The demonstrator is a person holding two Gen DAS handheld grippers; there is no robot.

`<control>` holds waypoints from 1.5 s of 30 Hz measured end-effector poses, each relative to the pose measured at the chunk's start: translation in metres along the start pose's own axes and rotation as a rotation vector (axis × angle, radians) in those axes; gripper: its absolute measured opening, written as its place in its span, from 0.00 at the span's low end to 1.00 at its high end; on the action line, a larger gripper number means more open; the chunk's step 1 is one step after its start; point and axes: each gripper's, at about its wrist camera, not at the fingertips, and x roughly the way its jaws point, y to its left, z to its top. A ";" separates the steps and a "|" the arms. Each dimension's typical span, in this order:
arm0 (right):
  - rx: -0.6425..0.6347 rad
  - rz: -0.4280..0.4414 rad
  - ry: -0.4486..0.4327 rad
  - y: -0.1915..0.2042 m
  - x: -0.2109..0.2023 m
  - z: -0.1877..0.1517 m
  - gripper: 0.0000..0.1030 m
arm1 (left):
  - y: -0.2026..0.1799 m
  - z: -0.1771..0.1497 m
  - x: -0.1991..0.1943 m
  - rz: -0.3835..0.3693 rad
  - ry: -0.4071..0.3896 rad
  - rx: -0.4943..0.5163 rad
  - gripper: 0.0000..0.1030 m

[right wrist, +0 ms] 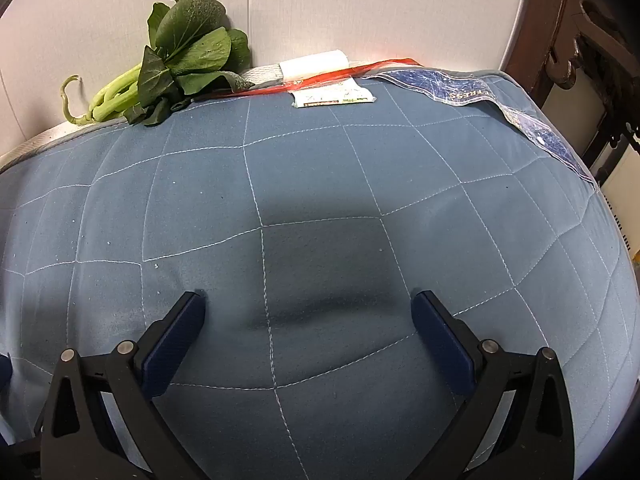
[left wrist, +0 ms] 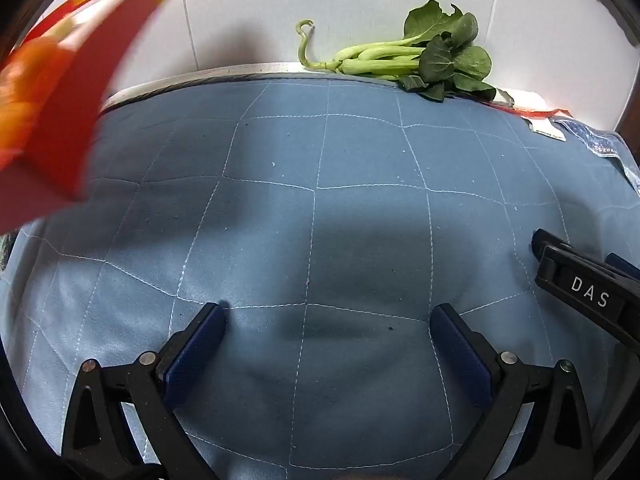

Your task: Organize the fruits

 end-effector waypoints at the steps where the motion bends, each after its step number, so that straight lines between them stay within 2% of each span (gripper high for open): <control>1: 0.001 0.001 -0.002 0.000 0.000 0.000 1.00 | -0.003 -0.001 -0.001 0.007 -0.004 0.006 0.99; 5: 0.001 0.001 -0.002 0.000 0.000 0.000 1.00 | -0.025 -0.006 -0.005 0.039 -0.018 0.031 0.99; 9: 0.001 0.001 -0.002 0.001 0.000 -0.001 1.00 | -0.066 -0.017 -0.014 0.067 -0.033 0.055 0.99; 11: 0.001 0.001 -0.002 0.000 0.000 -0.001 1.00 | 0.006 0.002 0.002 -0.048 0.019 -0.036 0.99; 31: 0.001 0.000 -0.003 0.002 0.001 -0.002 1.00 | -0.004 0.001 0.002 -0.048 0.023 -0.036 0.99; 45: 0.001 0.000 -0.003 0.000 0.003 -0.007 1.00 | 0.006 0.000 0.001 -0.053 0.029 -0.038 0.99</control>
